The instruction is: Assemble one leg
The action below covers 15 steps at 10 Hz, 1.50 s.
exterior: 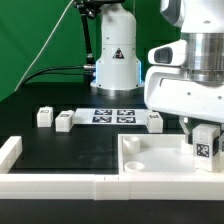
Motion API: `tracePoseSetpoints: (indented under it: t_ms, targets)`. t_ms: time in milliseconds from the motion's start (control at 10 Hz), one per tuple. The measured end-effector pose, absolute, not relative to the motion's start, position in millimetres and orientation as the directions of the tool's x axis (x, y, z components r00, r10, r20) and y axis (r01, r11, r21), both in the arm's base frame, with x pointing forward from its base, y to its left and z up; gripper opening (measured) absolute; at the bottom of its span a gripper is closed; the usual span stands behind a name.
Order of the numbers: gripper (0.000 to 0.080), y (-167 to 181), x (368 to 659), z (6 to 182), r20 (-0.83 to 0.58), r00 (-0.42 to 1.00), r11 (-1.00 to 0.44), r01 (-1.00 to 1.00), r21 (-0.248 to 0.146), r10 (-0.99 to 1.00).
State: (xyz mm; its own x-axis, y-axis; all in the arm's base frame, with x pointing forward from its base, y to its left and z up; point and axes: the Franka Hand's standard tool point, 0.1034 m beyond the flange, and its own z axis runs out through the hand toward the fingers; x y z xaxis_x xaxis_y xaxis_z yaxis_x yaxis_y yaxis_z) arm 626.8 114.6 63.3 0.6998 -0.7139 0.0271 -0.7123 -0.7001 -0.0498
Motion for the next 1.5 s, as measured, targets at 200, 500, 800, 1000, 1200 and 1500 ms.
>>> tracePoseSetpoints:
  t_ms: [200,500,800,1000,1200,1500]
  targets:
    - [0.0290,116.6,625.7,62.6,0.015,0.542,-0.542,-0.838,-0.055,-0.840]
    - [0.0290,118.2,624.9,62.1,-0.024,0.267,-0.265,-0.962,-0.060,-0.964]
    - [0.0467,120.4,624.6,62.0,-0.022,0.325,-0.323,-0.944,-0.062,-0.945]
    - [0.0585,119.6,625.0,62.3,-0.003,0.573,-0.572,-0.818,-0.066,-0.820]
    - [0.0646,120.3,625.7,63.6,0.014,0.754,-0.753,-0.654,-0.067,-0.656]
    - [0.0649,119.5,626.5,64.2,0.035,0.909,-0.909,-0.413,-0.060,-0.415]
